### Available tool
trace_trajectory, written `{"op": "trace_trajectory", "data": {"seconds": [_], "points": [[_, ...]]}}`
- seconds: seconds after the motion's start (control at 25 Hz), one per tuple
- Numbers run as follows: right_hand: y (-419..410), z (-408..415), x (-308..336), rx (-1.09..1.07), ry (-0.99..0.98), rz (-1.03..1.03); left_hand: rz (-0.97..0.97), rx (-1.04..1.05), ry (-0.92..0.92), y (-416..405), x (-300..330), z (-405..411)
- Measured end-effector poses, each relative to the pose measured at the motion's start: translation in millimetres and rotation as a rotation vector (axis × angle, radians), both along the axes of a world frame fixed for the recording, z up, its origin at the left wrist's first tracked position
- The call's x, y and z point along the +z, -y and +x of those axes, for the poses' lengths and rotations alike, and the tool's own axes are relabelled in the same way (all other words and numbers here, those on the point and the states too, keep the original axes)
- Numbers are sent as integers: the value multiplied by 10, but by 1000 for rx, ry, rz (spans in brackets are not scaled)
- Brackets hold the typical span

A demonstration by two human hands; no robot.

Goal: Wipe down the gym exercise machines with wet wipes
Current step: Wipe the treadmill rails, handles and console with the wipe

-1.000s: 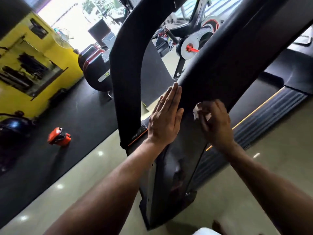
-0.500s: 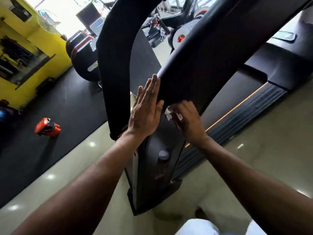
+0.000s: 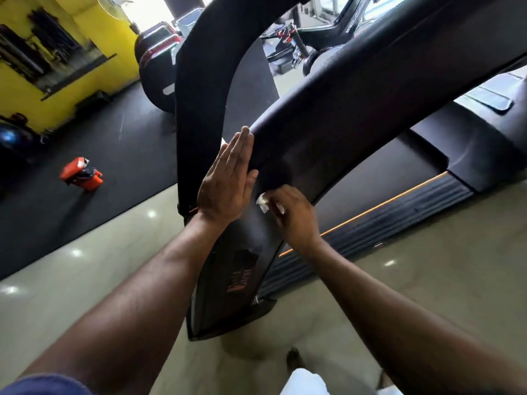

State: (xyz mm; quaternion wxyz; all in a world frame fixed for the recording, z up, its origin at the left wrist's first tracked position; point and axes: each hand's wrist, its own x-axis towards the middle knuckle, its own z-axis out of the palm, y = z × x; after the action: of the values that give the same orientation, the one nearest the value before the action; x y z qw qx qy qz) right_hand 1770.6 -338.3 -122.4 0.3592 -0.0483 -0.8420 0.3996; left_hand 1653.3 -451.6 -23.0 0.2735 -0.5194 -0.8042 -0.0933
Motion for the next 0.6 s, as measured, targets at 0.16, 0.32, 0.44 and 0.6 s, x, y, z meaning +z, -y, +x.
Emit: {"op": "trace_trajectory", "data": {"seconds": [0.16,0.32,0.44,0.6], "points": [[-289,129,-64,-54,-51,-49,9,3,-16,17,-45,-36],[-935,251,157,-360,-192,-282,17,5,-21,7,-72,-61],[-703,201,-28,-313,-165,-276,16,18,-35,7,-87,-64],[-266,140,-593,-147,30,-224,14,11,-53,13,-100,-71]]}}
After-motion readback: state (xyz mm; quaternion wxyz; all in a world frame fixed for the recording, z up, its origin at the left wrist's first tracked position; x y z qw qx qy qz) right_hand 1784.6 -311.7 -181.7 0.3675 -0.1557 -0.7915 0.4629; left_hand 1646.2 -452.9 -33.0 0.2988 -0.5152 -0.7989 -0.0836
